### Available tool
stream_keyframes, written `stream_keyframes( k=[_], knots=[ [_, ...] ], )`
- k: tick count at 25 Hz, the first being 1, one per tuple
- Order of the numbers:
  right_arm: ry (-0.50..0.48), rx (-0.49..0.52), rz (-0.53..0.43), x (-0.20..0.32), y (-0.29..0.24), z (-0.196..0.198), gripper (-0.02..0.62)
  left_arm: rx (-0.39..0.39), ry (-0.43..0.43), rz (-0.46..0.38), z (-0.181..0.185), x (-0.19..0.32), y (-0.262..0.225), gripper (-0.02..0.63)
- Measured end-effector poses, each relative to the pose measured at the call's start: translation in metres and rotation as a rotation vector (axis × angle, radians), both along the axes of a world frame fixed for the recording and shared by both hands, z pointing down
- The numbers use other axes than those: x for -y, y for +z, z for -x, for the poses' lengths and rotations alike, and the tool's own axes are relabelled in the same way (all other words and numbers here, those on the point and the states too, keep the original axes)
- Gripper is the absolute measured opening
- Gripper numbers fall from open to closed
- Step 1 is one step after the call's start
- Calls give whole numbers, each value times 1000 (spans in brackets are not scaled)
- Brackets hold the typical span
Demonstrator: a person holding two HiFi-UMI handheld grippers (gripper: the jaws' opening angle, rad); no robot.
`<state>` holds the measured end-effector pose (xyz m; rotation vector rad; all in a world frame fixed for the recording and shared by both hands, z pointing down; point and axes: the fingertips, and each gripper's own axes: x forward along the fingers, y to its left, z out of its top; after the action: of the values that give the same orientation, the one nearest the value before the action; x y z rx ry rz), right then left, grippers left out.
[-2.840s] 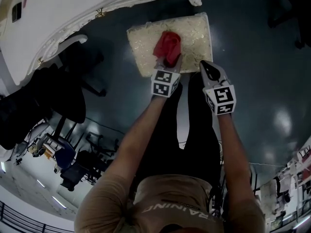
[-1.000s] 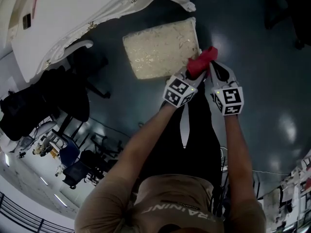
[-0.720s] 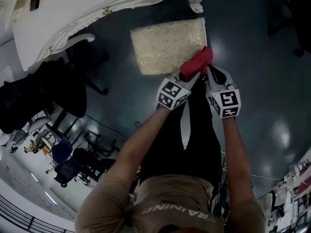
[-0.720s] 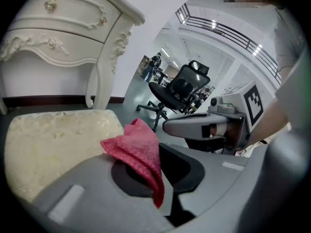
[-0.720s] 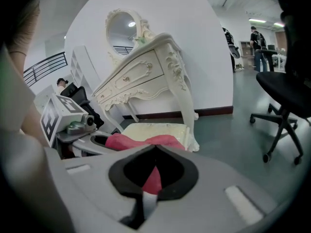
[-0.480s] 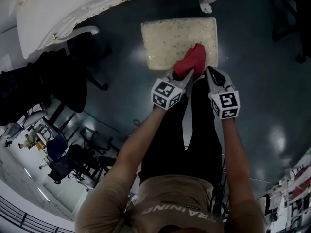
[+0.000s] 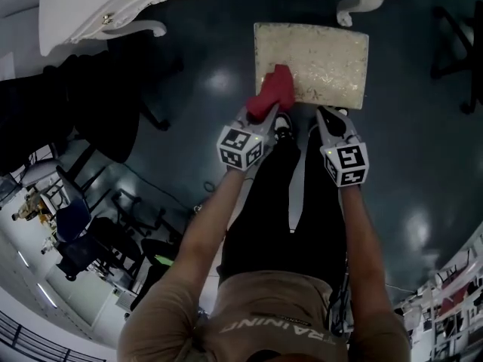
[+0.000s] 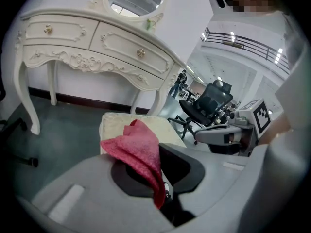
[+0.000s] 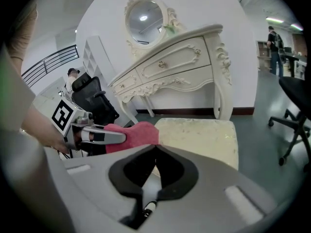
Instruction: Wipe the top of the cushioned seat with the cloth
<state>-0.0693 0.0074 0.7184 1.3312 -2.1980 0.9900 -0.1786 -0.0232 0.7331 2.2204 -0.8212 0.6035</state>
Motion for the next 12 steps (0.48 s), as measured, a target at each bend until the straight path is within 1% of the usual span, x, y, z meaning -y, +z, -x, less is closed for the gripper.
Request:
stream_keyframes(
  k=[3,8,12],
  knots=[
    [-4,-2,4,2,-3,20,2,11,-39,-6,37,1,-1,38],
    [-64,-15,4,9,-3,59,2,33,-115,-26,95,11,2,38],
    [-116,-13,7,9,-3,94,2,60,-157,-27,128,15,9,38]
  ],
)
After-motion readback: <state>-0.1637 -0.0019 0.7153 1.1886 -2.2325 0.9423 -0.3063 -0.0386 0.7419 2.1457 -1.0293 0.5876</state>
